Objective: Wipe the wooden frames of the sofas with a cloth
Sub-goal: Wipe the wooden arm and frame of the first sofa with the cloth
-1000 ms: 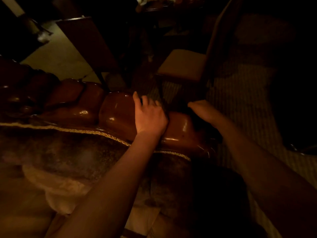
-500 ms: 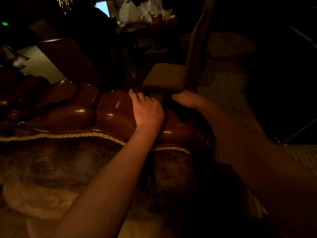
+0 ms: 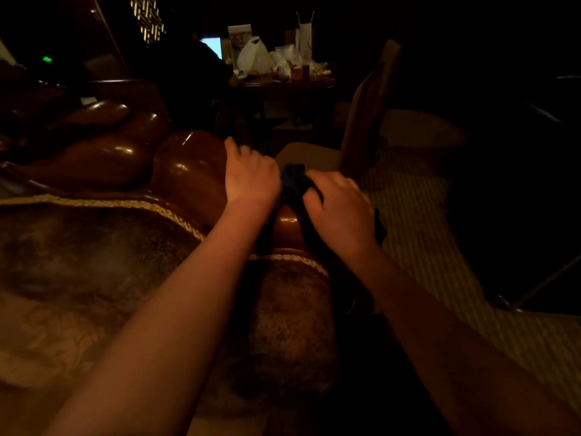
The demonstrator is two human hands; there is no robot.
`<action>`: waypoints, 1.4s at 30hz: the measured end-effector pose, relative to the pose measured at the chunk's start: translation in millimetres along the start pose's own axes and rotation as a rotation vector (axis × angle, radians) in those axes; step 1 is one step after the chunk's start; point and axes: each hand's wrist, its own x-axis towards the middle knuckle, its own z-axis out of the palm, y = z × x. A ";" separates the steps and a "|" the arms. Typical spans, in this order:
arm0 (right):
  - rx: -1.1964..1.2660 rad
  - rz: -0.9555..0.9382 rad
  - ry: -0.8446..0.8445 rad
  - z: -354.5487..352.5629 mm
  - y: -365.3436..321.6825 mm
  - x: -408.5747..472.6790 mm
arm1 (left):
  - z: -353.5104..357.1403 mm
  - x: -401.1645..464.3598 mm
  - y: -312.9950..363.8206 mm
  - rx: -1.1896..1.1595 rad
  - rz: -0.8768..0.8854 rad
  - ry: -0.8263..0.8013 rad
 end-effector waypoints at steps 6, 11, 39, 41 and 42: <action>0.417 0.311 0.029 1.1 49.3 -42.3 | 0.5 -25.5 34.4 -0.747 -0.186 0.119; 0.370 0.311 0.109 5.4 38.8 -39.2 | 0.8 -27.6 45.8 -0.887 -0.309 0.198; 0.470 0.328 -0.469 11.6 47.1 88.7 | 1.5 -28.1 47.7 -0.863 -0.320 0.187; 0.555 0.296 -0.514 10.2 33.5 98.2 | 0.5 -27.6 46.7 -0.896 -0.316 0.215; 0.562 0.252 -0.566 10.4 26.3 102.6 | 0.0 -27.9 46.3 -0.912 -0.311 0.227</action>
